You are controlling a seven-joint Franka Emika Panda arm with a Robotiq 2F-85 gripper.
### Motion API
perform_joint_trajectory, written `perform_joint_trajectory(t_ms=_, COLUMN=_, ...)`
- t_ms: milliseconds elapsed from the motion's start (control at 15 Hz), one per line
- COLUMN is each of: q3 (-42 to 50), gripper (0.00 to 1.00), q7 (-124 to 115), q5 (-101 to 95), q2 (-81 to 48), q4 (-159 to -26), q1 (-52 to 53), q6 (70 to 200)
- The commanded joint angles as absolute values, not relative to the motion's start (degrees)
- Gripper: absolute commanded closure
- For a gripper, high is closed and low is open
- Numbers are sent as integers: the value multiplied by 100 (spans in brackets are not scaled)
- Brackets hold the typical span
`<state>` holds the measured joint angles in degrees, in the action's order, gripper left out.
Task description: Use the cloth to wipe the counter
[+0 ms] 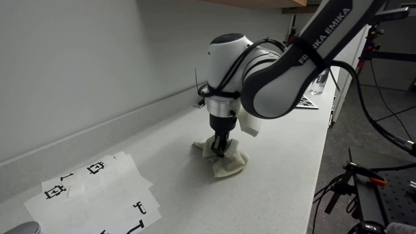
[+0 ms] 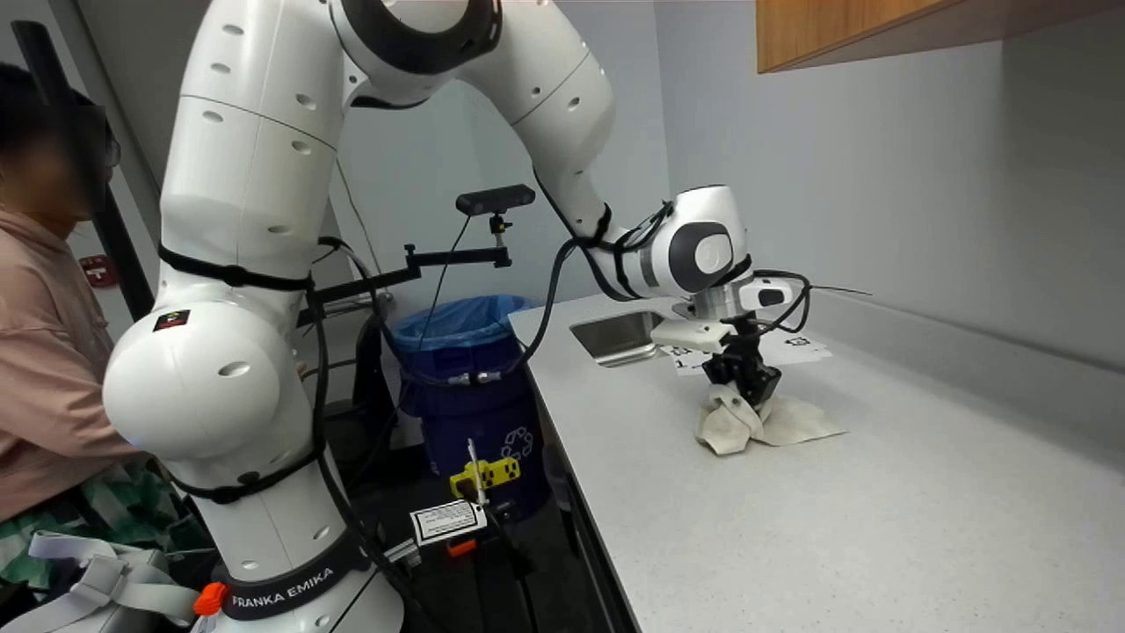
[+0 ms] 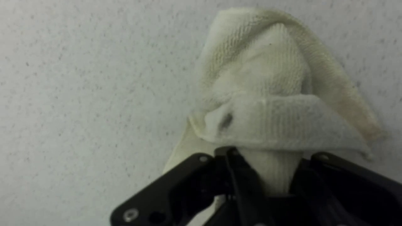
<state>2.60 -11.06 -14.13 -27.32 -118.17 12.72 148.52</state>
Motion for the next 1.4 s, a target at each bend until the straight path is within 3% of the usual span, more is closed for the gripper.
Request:
perform_joint_trajectory(t_ms=0, q3=362, gripper=96, q7=-1370, q5=-1495, q2=-3265, q4=-10720, q1=1374, q6=14653)
perform_joint_trajectory(t_ms=400, q3=715, gripper=96, q7=-1945, q5=-1720, q2=-4192, q4=-9245, q1=1672, q6=14431)
perform_joint_trajectory(t_ms=867, q3=425, gripper=96, q7=-1746, q5=-1041, q2=-4976, q4=-8195, q1=1299, q6=13299)
perform_joint_trajectory(t_ms=1333, q3=248, gripper=96, q7=-1512, q5=-932, q2=-4399, q4=-9220, q1=1173, q6=13283)
